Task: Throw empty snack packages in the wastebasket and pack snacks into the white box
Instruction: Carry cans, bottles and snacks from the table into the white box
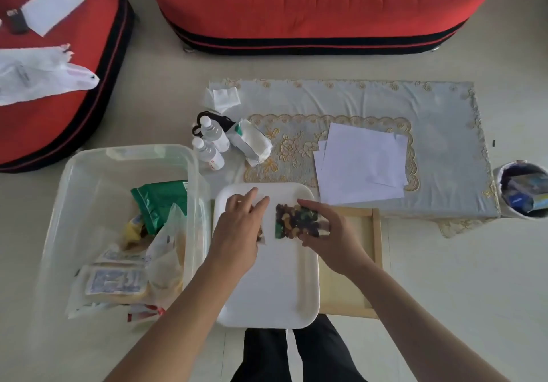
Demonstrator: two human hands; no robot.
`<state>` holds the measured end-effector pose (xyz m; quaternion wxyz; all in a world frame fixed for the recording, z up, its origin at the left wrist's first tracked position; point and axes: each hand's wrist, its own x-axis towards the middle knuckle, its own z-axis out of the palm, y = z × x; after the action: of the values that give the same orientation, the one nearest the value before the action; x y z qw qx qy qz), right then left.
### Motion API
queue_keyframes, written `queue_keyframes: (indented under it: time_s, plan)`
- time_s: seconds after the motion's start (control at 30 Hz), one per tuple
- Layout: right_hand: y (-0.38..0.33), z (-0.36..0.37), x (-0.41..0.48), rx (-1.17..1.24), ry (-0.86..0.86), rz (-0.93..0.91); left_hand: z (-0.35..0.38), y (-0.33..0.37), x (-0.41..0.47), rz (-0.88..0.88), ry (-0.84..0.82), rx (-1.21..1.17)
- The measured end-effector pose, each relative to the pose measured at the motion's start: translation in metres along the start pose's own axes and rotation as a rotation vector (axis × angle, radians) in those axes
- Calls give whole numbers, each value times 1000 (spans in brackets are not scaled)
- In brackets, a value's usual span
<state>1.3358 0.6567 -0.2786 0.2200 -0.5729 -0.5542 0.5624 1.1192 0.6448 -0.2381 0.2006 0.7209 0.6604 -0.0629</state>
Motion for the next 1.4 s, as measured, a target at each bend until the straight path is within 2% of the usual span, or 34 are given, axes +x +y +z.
queue_keyframes:
  time_s: [0.13, 0.4, 0.63, 0.93, 1.2, 1.4]
  plan:
    - [26, 16, 26, -6, -4, 49, 25, -15, 20, 4, -105, 6]
    - [61, 42, 52, -39, -35, 44, 52, -31, 45, -16, -113, 28]
    - [76, 45, 52, -274, 1, -53, 74, -35, 42, -59, -154, 110]
    - [72, 41, 40, -414, 73, -68, 86, -35, 49, -28, -142, 95]
    - [63, 38, 29, -479, 57, -61, 93, -36, 40, -36, -167, 130]
    - [50, 19, 24, -571, 48, -100, 73, -30, 26, -61, -115, 124]
